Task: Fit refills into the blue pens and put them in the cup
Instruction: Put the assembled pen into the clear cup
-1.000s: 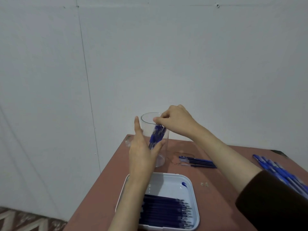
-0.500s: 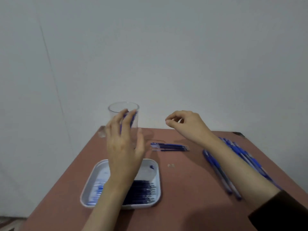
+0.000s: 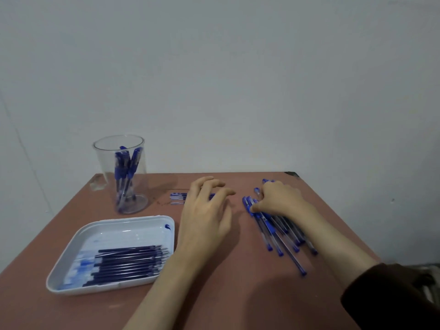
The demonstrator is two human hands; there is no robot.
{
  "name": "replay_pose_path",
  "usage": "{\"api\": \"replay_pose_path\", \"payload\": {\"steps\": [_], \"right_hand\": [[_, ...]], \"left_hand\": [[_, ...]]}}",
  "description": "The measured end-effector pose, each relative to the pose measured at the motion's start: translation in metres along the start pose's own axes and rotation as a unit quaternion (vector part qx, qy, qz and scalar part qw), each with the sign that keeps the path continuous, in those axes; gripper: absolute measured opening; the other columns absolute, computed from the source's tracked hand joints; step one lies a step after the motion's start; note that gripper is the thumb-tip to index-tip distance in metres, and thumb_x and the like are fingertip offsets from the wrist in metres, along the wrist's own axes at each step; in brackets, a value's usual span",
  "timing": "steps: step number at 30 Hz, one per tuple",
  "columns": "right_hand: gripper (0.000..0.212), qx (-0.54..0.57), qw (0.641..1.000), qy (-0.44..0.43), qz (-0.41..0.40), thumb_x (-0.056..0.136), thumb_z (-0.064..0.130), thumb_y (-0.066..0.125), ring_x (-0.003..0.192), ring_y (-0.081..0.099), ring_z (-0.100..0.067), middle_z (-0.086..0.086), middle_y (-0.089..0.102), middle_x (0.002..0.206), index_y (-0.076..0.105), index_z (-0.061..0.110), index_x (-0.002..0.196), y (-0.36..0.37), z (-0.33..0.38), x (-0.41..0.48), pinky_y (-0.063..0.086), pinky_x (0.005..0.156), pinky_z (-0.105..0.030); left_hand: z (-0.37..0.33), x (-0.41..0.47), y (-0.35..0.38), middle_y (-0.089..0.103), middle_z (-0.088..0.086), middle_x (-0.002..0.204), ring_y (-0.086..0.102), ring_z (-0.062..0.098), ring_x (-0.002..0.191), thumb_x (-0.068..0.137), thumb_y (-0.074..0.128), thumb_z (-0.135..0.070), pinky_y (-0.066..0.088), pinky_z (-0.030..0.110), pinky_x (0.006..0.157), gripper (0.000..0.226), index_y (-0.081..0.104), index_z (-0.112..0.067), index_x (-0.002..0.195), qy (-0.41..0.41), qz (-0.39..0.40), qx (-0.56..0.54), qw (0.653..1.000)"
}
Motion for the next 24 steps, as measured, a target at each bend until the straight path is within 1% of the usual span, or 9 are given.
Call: {"api": "replay_pose_path", "payload": {"steps": [3, 6, 7, 9, 10, 12, 15, 20, 24], "right_hand": [[0.024, 0.023, 1.0, 0.014, -0.006, 0.087, 0.034, 0.06, 0.104, 0.055, -0.027, -0.003, 0.055, 0.097, 0.052, 0.011, 0.083, 0.003, 0.002, -0.003, 0.039, 0.077, -0.034], [0.027, 0.049, 0.998, 0.025, -0.018, 0.089, 0.028, 0.054, 0.115, 0.054, -0.03, -0.006, 0.058, 0.115, 0.058, 0.006, 0.103, 0.006, 0.002, -0.002, 0.043, 0.08, -0.036], [0.025, 0.056, 0.998, 0.024, -0.022, 0.089, 0.028, 0.053, 0.11, 0.055, -0.029, -0.005, 0.058, 0.11, 0.058, 0.007, 0.101, 0.004, 0.002, -0.003, 0.041, 0.077, -0.035], [0.019, 0.072, 0.996, 0.023, -0.038, 0.085, 0.027, 0.055, 0.081, 0.054, -0.023, -0.001, 0.054, 0.081, 0.051, 0.01, 0.076, -0.002, 0.002, -0.003, 0.036, 0.065, -0.029], [0.026, 0.084, 0.995, 0.024, -0.05, 0.082, 0.026, 0.057, 0.065, 0.047, -0.019, 0.0, 0.047, 0.068, 0.043, 0.012, 0.066, -0.007, 0.003, -0.004, 0.033, 0.057, -0.028], [0.032, 0.113, 0.989, -0.001, -0.092, 0.078, 0.027, 0.06, 0.054, 0.038, -0.016, 0.002, 0.042, 0.059, 0.038, 0.013, 0.06, -0.019, 0.009, -0.007, 0.028, 0.05, -0.027], [0.021, 0.194, 0.963, -0.065, -0.175, 0.079, 0.03, 0.062, 0.068, 0.052, -0.018, 0.001, 0.059, 0.071, 0.058, 0.009, 0.079, -0.031, 0.025, -0.012, 0.037, 0.058, -0.028], [0.007, 0.266, 0.92, -0.206, -0.203, 0.089, 0.021, 0.057, 0.076, 0.051, -0.016, 0.004, 0.056, 0.084, 0.052, 0.018, 0.093, -0.004, 0.059, -0.014, 0.039, 0.064, -0.029], [0.021, 0.279, 0.904, -0.249, -0.205, 0.094, 0.026, 0.056, 0.095, 0.06, -0.015, 0.004, 0.068, 0.102, 0.064, 0.025, 0.113, 0.022, 0.07, -0.006, 0.047, 0.081, -0.036]], "left_hand": [[0.003, -0.001, -0.003, 0.064, 0.005, 0.099, 0.045, 0.021, 0.103, 0.079, 0.045, -0.014, 0.036, 0.024, 0.088, 0.028, 0.07, -0.011, 0.092, -0.002, -0.009, -0.004, 1.0], [0.003, -0.002, -0.002, 0.064, 0.004, 0.098, 0.045, 0.02, 0.102, 0.08, 0.045, -0.015, 0.035, 0.022, 0.088, 0.028, 0.07, -0.011, 0.092, -0.006, -0.011, -0.014, 1.0], [0.004, -0.002, -0.002, 0.064, 0.004, 0.098, 0.045, 0.02, 0.101, 0.08, 0.045, -0.015, 0.035, 0.021, 0.087, 0.028, 0.07, -0.011, 0.093, -0.007, -0.012, -0.017, 1.0], [0.005, -0.002, -0.003, 0.063, 0.002, 0.097, 0.045, 0.019, 0.1, 0.081, 0.045, -0.017, 0.035, 0.019, 0.087, 0.029, 0.07, -0.011, 0.094, -0.015, -0.012, -0.026, 0.999], [0.007, -0.001, -0.004, 0.063, 0.001, 0.097, 0.044, 0.017, 0.099, 0.081, 0.045, -0.018, 0.034, 0.017, 0.086, 0.029, 0.07, -0.012, 0.095, -0.025, -0.009, -0.03, 0.999], [0.01, 0.002, -0.008, 0.063, -0.002, 0.096, 0.044, 0.013, 0.099, 0.082, 0.044, -0.023, 0.03, 0.011, 0.086, 0.031, 0.07, -0.015, 0.097, -0.057, -0.004, -0.047, 0.997], [0.016, 0.009, -0.016, 0.063, -0.009, 0.098, 0.049, 0.01, 0.097, 0.08, 0.048, -0.025, 0.031, 0.004, 0.083, 0.029, 0.069, -0.021, 0.1, -0.147, -0.001, -0.116, 0.982], [0.03, 0.016, -0.023, 0.064, -0.011, 0.11, 0.06, 0.007, 0.101, 0.091, 0.057, -0.013, 0.044, 0.009, 0.078, 0.031, 0.061, -0.03, 0.117, -0.237, -0.012, -0.218, 0.947], [0.039, 0.016, -0.024, 0.064, -0.008, 0.109, 0.061, 0.002, 0.095, 0.092, 0.057, -0.013, 0.044, 0.007, 0.077, 0.032, 0.06, -0.026, 0.121, -0.248, -0.008, -0.207, 0.946]]}}
Point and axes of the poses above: each hand's wrist, its own x-axis towards the middle knuckle, its own y-axis out of the palm, z = x × y, the point moved 2 cm from there along x, towards the middle knuckle
